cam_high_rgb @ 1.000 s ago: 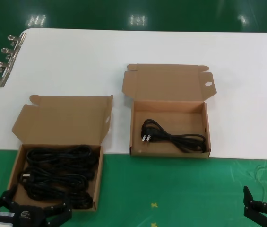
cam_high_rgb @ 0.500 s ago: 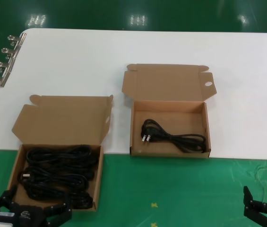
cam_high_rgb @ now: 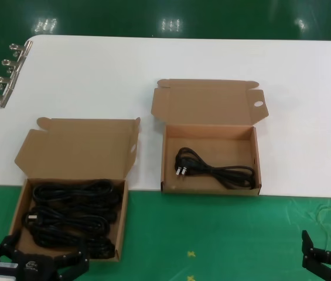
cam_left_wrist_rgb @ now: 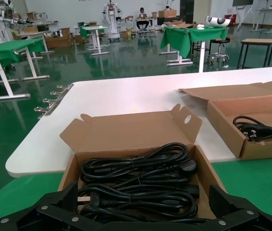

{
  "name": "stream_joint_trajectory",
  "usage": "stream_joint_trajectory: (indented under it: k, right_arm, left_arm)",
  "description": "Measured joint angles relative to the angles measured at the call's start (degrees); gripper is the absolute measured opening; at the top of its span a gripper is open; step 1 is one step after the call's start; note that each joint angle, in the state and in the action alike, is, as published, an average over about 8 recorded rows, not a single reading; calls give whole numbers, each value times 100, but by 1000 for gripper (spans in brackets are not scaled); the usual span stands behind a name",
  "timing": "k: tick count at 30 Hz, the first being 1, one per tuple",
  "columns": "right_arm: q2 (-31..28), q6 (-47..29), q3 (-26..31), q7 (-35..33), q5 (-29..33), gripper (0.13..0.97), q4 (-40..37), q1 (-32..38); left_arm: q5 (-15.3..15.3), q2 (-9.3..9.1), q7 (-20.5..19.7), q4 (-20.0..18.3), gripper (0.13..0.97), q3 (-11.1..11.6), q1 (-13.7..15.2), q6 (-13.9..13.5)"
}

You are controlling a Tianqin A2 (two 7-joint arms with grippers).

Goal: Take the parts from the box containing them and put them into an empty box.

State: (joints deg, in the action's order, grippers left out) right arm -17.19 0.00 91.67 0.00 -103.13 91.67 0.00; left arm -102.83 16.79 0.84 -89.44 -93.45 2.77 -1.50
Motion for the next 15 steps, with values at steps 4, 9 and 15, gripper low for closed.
stream_joint_trajectory:
  k: [4, 9, 15]
  right_arm:
    - [0, 0, 0, 0, 0, 966, 0, 0]
    - [0, 0, 0, 0, 0, 966, 0, 0]
    - [0, 0, 0, 0, 0, 966, 0, 0]
  left_arm:
    - [0, 0, 0, 0, 966, 0, 0, 0]
    - [0, 0, 0, 0, 966, 0, 0, 0]
    - [0, 0, 0, 0, 966, 0, 0, 0]
